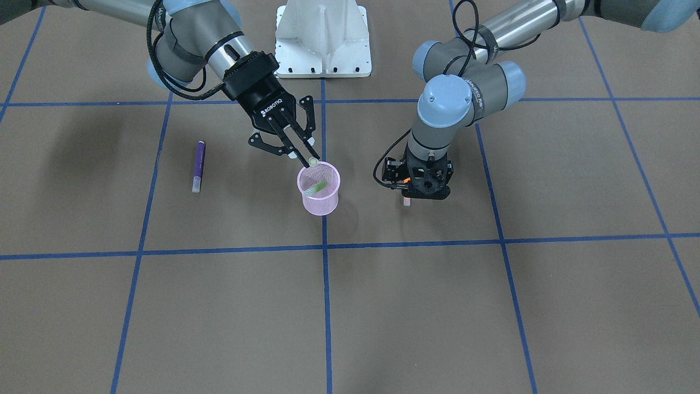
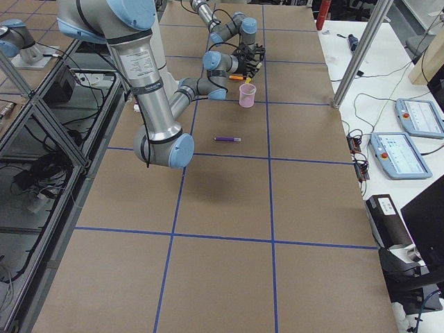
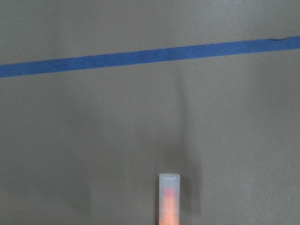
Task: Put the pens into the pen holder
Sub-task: 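Grasp orange marker with left gripper while right holds highlighter above cup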
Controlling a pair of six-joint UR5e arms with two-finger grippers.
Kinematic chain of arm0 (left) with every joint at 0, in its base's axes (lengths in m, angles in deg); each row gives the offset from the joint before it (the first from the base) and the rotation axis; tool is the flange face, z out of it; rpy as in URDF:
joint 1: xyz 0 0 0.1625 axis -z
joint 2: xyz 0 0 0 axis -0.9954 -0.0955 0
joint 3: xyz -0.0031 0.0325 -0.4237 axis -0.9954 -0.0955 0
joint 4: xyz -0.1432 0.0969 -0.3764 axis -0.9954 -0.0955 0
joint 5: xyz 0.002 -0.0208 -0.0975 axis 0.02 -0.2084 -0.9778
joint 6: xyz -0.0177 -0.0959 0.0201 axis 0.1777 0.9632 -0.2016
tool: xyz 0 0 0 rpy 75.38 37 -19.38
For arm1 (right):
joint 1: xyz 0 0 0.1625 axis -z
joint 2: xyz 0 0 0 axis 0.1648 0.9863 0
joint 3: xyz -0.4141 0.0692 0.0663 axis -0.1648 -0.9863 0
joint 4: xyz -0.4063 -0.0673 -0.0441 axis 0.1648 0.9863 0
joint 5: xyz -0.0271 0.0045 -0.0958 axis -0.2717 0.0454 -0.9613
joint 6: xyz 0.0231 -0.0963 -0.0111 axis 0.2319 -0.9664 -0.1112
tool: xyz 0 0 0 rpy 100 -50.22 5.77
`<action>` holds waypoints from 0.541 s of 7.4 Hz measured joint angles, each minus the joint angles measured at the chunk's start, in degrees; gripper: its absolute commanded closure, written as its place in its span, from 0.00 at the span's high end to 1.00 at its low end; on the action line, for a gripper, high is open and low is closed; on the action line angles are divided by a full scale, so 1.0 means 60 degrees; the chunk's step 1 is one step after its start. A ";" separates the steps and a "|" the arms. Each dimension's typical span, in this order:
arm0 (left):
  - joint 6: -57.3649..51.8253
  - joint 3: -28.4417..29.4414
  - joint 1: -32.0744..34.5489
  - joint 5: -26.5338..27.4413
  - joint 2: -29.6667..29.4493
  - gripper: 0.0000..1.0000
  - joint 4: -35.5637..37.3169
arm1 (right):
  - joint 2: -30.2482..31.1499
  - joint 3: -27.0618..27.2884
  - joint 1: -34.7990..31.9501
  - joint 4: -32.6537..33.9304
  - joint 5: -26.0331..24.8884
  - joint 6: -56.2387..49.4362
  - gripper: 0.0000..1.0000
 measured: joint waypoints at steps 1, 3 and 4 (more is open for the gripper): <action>0.0000 0.0028 -0.0010 0.0000 -0.0014 0.79 0.0002 | -0.0049 -0.0075 0.0005 -0.0005 0.0001 0.0008 0.00; -0.0002 0.0129 -0.0046 0.0000 -0.0025 0.75 0.0005 | -0.0104 -0.0141 0.0006 -0.0015 0.0010 0.0043 0.00; -0.0009 0.0163 -0.0092 0.0000 -0.0031 0.72 0.0009 | -0.0120 -0.0142 0.0007 -0.0016 0.0012 0.0056 0.00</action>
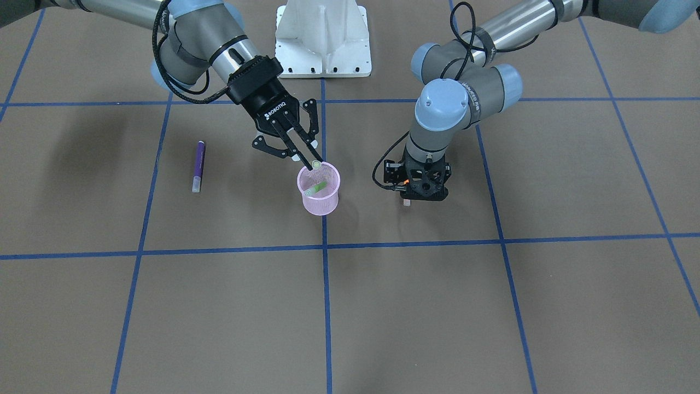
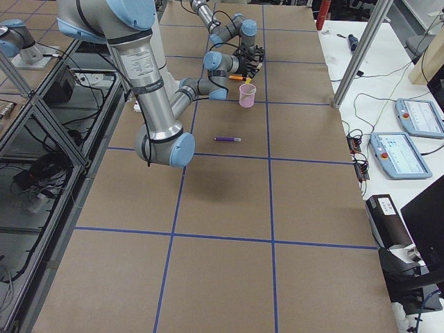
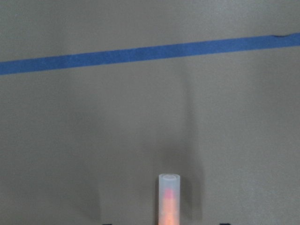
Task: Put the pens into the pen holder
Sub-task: 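Grasp orange marker with left gripper while right holds highlighter above cup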
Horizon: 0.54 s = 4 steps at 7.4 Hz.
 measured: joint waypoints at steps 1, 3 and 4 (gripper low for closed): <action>-0.0003 0.0017 -0.0043 0.0000 -0.0008 0.67 0.0006 | -0.0016 -0.0001 0.0000 0.0000 0.0000 0.0006 0.00; -0.0005 0.0072 -0.0067 -0.0010 -0.0022 0.65 0.0017 | -0.0036 -0.0001 0.0000 -0.0004 0.0001 0.0013 0.00; -0.0005 0.0122 -0.0071 -0.0013 -0.0029 0.63 0.0022 | -0.0044 -0.0002 0.0000 -0.0010 0.0001 0.0019 0.00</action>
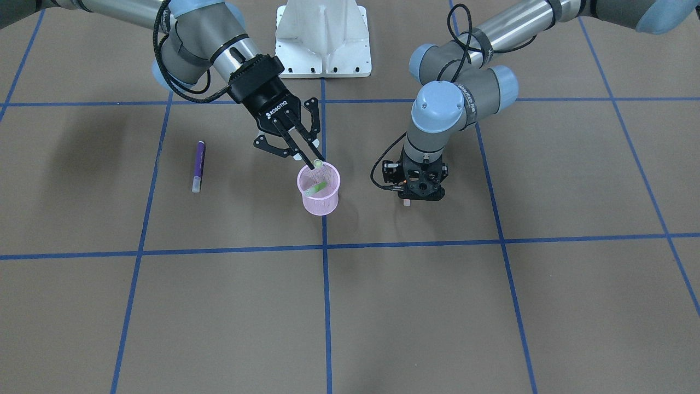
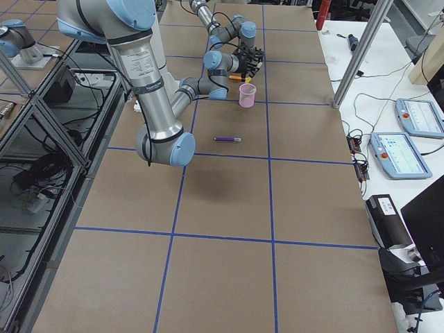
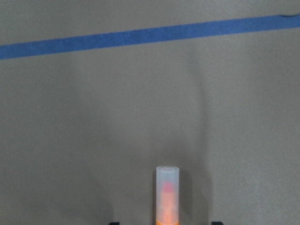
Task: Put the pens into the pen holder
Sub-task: 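Grasp orange marker with left gripper while right holds highlighter above cup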
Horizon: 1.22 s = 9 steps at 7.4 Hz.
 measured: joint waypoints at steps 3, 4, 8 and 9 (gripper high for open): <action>0.0000 0.0071 -0.0060 -0.0001 -0.0006 0.49 0.0003 | -0.0006 0.0001 0.0000 -0.0005 0.0000 0.0005 0.00; 0.0000 0.0074 -0.0070 -0.0001 -0.0015 0.32 0.0005 | -0.0006 0.0000 0.0000 -0.0005 0.0000 0.0005 0.00; 0.0000 -0.0056 -0.0079 -0.0520 -0.0024 0.00 0.0389 | -0.0007 0.0001 0.0000 -0.0014 0.0000 0.0005 0.00; 0.0000 -0.0198 -0.0068 -0.0591 -0.0047 0.00 0.0587 | -0.0007 0.0001 0.0000 -0.0018 0.0000 0.0005 0.00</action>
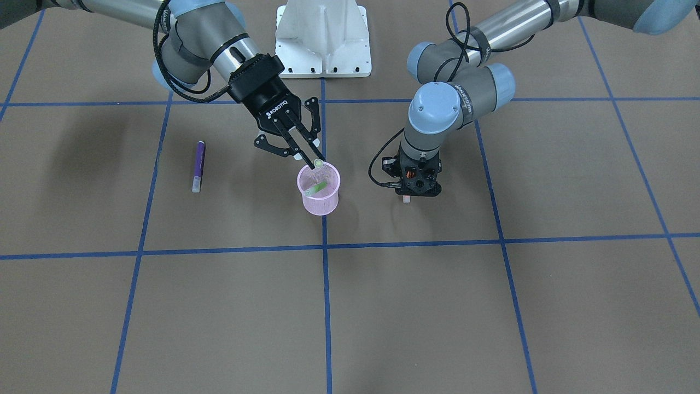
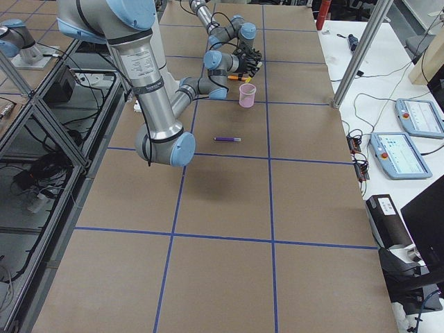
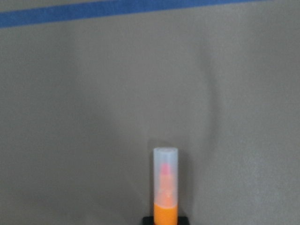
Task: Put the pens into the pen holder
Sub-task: 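Grasp orange marker with left gripper while right holds highlighter above cup, then lift orange marker with left gripper while right lowers highlighter into cup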
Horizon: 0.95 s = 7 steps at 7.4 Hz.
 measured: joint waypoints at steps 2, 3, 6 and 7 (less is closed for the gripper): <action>0.0000 -0.0483 0.0151 -0.0048 -0.0027 0.00 0.0473 | 0.0003 0.0000 0.0000 -0.0011 0.0000 -0.0003 0.00; 0.0007 -0.0768 0.0320 -0.0052 -0.0039 0.00 0.0617 | 0.0009 0.0000 0.0000 -0.0012 -0.0003 -0.0010 0.00; 0.0019 -0.1338 0.1005 -0.0128 -0.0069 0.00 0.0706 | -0.0182 -0.0305 0.0045 0.0008 -0.0250 -0.0014 0.00; 0.0013 -0.1377 0.1173 -0.0260 -0.0072 0.00 0.0703 | -0.0328 -0.0557 0.0149 -0.0005 -0.0405 -0.0014 0.00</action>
